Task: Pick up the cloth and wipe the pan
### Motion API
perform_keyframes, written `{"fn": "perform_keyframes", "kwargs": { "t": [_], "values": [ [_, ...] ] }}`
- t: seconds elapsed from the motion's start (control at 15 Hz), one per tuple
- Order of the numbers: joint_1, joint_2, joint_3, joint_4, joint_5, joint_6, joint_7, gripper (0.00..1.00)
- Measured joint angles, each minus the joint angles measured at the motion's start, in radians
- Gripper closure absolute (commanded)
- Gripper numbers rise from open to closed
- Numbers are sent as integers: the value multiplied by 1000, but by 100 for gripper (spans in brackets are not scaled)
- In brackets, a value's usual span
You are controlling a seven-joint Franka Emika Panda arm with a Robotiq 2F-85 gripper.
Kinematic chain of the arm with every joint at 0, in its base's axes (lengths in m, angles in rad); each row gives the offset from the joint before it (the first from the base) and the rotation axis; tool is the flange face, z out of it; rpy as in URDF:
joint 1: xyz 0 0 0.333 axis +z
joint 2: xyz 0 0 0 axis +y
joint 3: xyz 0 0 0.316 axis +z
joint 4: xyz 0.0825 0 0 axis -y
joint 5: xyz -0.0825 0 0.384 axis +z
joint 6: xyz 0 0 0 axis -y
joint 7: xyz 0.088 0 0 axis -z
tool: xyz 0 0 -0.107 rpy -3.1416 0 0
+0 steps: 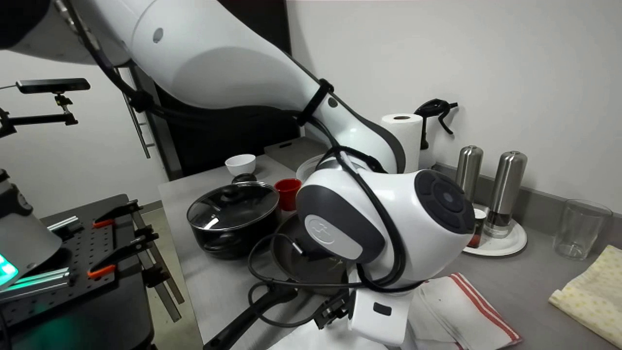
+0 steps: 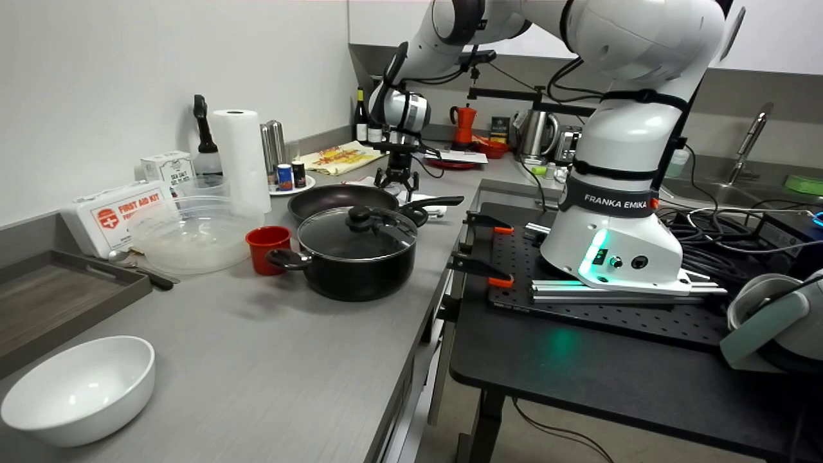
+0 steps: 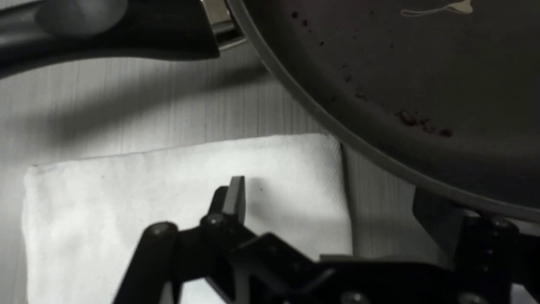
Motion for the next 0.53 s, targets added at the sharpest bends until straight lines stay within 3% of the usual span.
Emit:
{"fn": "perform_keyframes", "kwargs": {
  "t": [0.53],
  "values": [
    [-12,37,0,19,-1,-17,0,0]
  ]
}}
